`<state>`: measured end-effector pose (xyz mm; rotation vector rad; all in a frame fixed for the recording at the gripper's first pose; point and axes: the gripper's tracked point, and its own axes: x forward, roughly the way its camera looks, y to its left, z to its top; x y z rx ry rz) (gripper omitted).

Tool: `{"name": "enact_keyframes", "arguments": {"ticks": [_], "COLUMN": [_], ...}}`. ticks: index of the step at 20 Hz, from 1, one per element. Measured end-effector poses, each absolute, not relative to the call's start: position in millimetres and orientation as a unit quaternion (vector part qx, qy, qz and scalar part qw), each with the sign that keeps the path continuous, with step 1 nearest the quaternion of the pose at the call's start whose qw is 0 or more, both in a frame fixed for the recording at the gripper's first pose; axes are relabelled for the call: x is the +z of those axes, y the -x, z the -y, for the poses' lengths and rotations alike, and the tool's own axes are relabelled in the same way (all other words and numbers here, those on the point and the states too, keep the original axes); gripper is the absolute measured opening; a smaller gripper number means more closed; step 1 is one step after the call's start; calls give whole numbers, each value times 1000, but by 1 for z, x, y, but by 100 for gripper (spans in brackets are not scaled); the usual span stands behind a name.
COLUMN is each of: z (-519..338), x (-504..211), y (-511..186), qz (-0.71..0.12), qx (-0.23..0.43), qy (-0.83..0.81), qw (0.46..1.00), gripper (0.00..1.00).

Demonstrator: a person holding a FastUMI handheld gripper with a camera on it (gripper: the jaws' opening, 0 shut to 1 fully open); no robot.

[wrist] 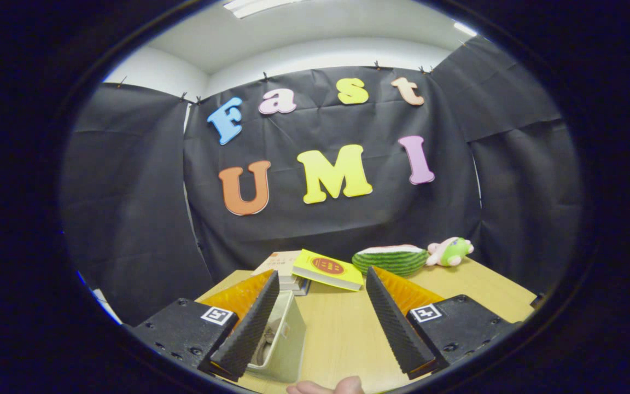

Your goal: Open the storage box then place both shoes into the box .Put the left shoe in first, then the right shoe, with the right side of both shoes facing outward in a uniform manner.

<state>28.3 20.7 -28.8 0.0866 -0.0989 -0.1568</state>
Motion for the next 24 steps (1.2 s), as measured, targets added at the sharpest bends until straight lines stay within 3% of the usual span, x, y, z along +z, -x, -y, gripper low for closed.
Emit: {"name": "enact_keyframes", "arguments": {"ticks": [24], "z": [-28], "x": [-33], "y": [-29], "qz": [52], "qx": [-95], "qy": [1], "qw": [994], "gripper": [100]}}
